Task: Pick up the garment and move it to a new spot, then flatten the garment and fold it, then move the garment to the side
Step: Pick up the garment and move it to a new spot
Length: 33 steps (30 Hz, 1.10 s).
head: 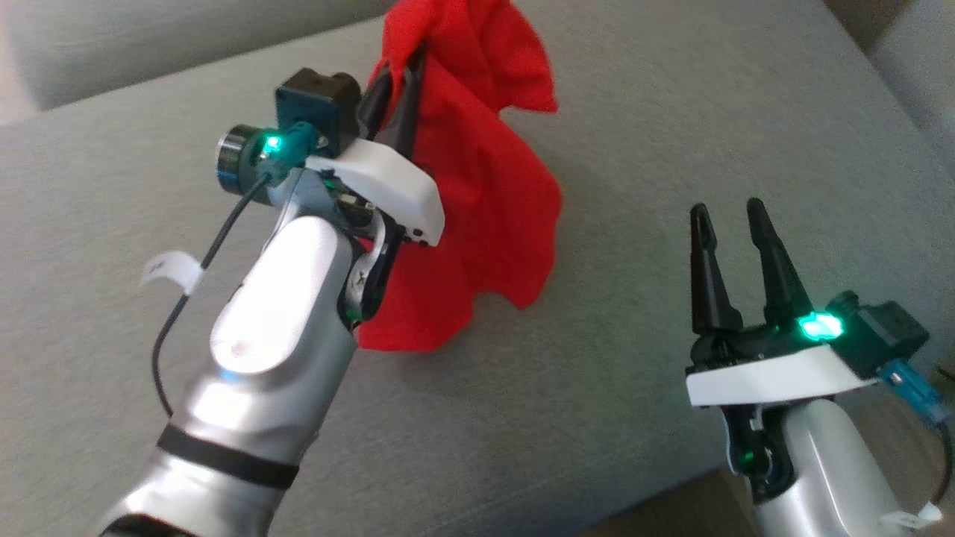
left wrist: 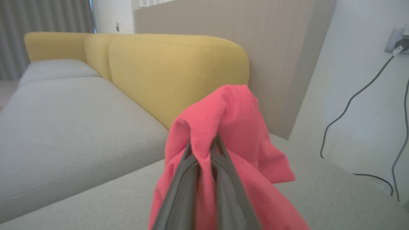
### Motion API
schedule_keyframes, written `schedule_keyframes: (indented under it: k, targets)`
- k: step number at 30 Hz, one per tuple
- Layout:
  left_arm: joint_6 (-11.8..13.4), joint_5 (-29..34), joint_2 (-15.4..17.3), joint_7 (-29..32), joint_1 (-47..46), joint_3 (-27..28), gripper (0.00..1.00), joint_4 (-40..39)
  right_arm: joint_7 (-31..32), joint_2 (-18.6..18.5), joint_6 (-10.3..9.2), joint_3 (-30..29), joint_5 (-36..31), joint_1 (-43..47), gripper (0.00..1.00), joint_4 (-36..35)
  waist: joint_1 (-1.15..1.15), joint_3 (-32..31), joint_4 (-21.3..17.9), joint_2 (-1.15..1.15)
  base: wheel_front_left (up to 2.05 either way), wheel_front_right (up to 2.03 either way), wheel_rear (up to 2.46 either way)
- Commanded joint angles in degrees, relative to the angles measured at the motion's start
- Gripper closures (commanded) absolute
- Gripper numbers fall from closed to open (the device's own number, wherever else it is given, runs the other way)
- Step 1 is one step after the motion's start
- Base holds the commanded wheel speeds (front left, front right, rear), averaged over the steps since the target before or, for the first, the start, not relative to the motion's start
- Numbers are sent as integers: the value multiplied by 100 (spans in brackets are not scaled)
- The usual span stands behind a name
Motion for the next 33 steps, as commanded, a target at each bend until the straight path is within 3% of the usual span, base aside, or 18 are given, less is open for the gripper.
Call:
schedule_keyframes:
  k: [1, 2, 3, 4, 5, 10, 16, 20, 27, 33]
  targets:
    - [97, -81, 100, -124, -478, 99, 100, -29, -62, -21, -4, 182, 54, -309, 0, -279, 0, 293, -368, 0, 0, 0, 0]
    - [161, -105, 100, -202, -556, 37, 99, 152, -62, -21, -4, 217, 83, -323, 0, -322, 0, 337, -434, 0, 0, 0, 0]
    - [228, -159, 100, -286, -629, 0, 61, 328, -62, -21, -4, 246, 110, -334, 0, -365, 0, 381, -489, 0, 0, 0, 0]
    - [304, -199, 100, -372, -697, -27, 9, 502, -62, -21, -4, 273, 134, -341, 0, -402, 0, 422, -535, 0, 0, 0, 0]
    - [354, -245, 100, -449, -757, -52, 0, 673, -62, -21, -4, 287, 149, -339, 0, -426, 0, 446, -563, 0, 0, 0, 0]
    - [400, -516, 99, -727, -904, -86, 0, 1111, -62, -21, -4, 281, 116, -274, 0, -421, 0, 473, -525, 0, 0, 0, 0]
    - [422, -652, 154, -916, -891, 200, 0, 1272, -62, -21, -4, 191, -64, -192, 0, -376, 0, 302, -57, 0, 0, 0, 0]
    - [385, -500, 445, -926, -535, 542, 0, 836, -62, -21, -4, 88, -246, -130, 0, -319, 0, 80, 414, 0, 0, 0, 0]
    - [27, -159, 862, -928, 829, 808, 0, -36, -62, -21, -4, -199, -668, 139, 0, -69, 0, -318, 1278, 0, 0, 0, 0]
    - [22, 72, 814, -928, 2103, 1119, 0, -885, -62, -21, -4, -394, -849, 407, 0, 110, 0, -526, 1698, 0, 0, 0, 0]
